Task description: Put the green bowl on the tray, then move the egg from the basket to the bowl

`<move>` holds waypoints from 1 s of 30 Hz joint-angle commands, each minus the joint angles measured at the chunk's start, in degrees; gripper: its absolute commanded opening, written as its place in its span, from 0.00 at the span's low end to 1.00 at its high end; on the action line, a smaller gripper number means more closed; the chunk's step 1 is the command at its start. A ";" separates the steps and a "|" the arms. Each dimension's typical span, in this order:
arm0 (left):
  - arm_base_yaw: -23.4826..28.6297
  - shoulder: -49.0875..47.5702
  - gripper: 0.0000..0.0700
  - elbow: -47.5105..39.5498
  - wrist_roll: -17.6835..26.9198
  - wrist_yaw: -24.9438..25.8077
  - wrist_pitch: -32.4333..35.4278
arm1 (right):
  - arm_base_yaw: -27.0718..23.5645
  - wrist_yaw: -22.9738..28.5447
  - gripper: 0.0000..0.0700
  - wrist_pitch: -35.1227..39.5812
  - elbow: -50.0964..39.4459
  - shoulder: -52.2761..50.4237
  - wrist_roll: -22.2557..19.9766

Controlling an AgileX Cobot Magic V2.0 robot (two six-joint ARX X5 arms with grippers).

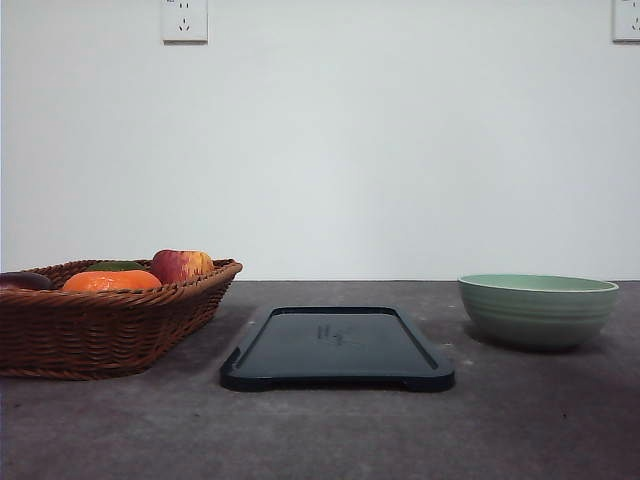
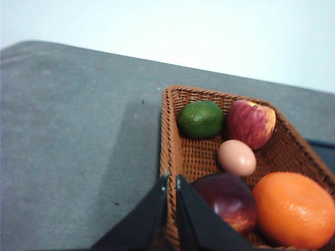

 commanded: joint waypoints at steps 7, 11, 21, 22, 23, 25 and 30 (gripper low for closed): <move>0.02 -0.09 0.02 -1.07 -21.46 0.24 0.68 | -0.09 0.87 0.01 0.07 -0.20 -0.04 21.20; 0.02 -0.09 0.01 -0.89 -22.52 0.63 0.89 | -0.09 2.20 0.01 0.73 -0.20 -0.04 24.10; 0.02 -0.06 0.01 -0.85 -13.60 0.50 17.65 | -0.09 4.20 0.01 17.65 -0.17 -0.02 16.78; 0.02 -0.02 0.01 -0.78 -12.73 0.48 19.12 | -0.09 4.42 0.01 19.24 -0.15 -0.02 16.25; 0.02 0.00 0.01 -0.59 -12.13 0.26 20.31 | -0.09 4.47 0.01 20.79 -0.12 -0.02 15.41; 0.04 0.02 0.01 0.38 -11.54 -0.24 20.92 | -0.09 4.72 0.01 22.32 0.16 0.00 14.38; 0.02 2.03 0.01 5.43 -11.23 -0.31 19.94 | -0.09 5.79 0.01 22.47 2.54 0.02 12.34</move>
